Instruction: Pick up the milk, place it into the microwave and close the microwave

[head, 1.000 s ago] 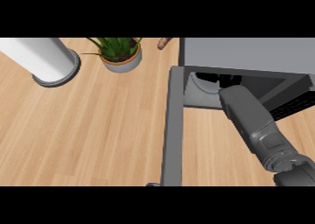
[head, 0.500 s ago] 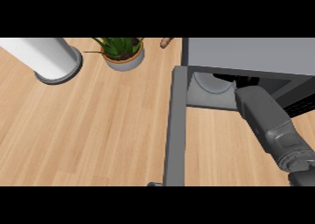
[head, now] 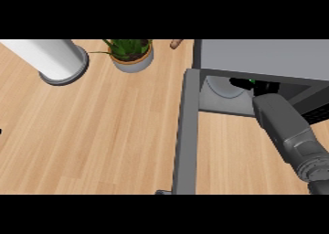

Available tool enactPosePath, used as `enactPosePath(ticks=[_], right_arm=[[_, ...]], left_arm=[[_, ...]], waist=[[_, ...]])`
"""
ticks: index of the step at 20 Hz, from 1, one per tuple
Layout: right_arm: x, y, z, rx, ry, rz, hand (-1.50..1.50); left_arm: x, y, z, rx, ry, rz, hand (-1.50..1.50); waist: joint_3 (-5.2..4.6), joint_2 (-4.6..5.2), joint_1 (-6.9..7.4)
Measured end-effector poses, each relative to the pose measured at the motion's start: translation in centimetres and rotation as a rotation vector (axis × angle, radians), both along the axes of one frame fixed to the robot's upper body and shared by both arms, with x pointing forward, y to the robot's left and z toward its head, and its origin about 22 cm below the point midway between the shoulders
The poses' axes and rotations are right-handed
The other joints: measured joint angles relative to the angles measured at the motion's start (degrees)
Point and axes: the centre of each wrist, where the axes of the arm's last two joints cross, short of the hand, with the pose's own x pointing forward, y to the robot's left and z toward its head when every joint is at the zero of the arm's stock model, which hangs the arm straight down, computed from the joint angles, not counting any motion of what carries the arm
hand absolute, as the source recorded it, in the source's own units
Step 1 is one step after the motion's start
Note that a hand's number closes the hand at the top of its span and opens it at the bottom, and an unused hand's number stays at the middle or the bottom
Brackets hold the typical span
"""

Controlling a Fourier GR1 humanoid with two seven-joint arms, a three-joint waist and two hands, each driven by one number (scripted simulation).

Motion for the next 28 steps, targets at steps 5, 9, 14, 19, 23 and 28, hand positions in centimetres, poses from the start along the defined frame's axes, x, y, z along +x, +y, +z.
enactPosePath(ticks=[5, 9, 14, 19, 23, 28], right_arm=[[-0.2, 0.2, -0.3, -0.051, 0.023, 0.023, -1.5], [0.1, 0.7, -0.1, -0.054, 0.009, 0.021, -1.5], [0.4, 1.9, 0.3, -0.069, -0.007, 0.032, -1.5], [0.5, 2.6, 0.4, -0.075, -0.003, 0.045, -1.5], [0.7, 3.1, 0.6, -0.076, -0.002, 0.062, -1.5], [0.5, 4.0, 0.3, -0.067, 0.005, 0.085, -1.5]], left_arm=[[0.8, -0.1, -0.1, 0.002, 0.005, -0.001, -1.5], [1.2, -0.2, -0.3, 0.003, 0.007, -0.001, -1.5], [1.7, -0.2, -0.2, 0.013, 0.004, -0.009, -1.5], [1.9, -0.4, -0.5, 0.014, 0.007, -0.017, -1.5], [2.0, -0.4, -0.8, 0.012, 0.008, -0.015, -1.5], [2.0, -0.5, -1.2, 0.008, 0.001, -0.016, -1.5]], waist=[[0.01, 0.13, 0.38], [0.01, 0.12, 0.39], [0.0, 0.15, 0.82], [-0.01, 0.02, 0.86], [-0.04, -0.06, 0.66], [-0.06, -0.37, 0.14]])
